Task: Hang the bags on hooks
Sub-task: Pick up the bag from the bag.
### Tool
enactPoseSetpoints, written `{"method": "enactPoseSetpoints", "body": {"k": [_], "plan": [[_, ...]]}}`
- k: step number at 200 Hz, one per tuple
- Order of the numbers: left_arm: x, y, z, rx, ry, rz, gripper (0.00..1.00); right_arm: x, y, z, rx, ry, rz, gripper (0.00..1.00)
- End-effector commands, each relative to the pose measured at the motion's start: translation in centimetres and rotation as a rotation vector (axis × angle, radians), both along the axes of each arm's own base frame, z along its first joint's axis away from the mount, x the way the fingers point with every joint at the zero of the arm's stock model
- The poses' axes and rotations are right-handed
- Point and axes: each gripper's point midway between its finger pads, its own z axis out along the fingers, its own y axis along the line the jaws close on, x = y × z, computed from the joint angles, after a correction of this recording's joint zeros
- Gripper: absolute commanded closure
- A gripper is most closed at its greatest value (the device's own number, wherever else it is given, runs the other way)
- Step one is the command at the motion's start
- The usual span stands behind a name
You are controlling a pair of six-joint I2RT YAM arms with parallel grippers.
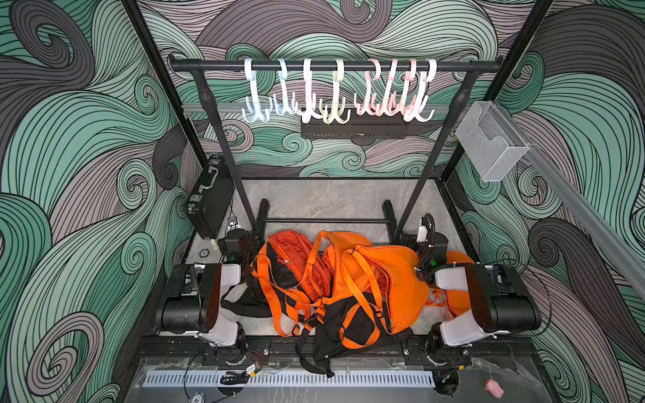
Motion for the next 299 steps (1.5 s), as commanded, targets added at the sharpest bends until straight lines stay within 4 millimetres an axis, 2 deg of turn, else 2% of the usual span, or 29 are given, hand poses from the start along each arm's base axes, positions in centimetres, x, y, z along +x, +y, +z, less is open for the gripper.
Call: {"method": "enactPoseSetpoints", "body": {"k": [1, 255, 261, 278, 299], "plan": [[0.9, -0.2, 1.3, 0.008, -0.036, -0.006, 0.01, 0.8, 0.8, 1.4, -0.006, -0.039, 0.042, 0.01], [0.9, -0.2, 1.2, 0.008, -0.034, -0.007, 0.01, 0.9, 0.8, 1.4, -0.006, -0.04, 0.041, 0.01], [0.9, -0.2, 1.3, 0.008, -0.037, -0.007, 0.01, 0.8, 0.7, 1.5, -0.009, -0.047, 0.033, 0.01], [0.4, 0.4, 2.0, 0.024, -0.053, 0.049, 0.01, 0.5, -0.5, 3.6, -0.027, -0.053, -0.054, 0.01], [-0.4, -0.5, 3.3, 0.087, -0.106, 0.018, 0.01, -0.1, -0.2, 8.7, -0.02, -0.047, -0.067, 0.01]]}}
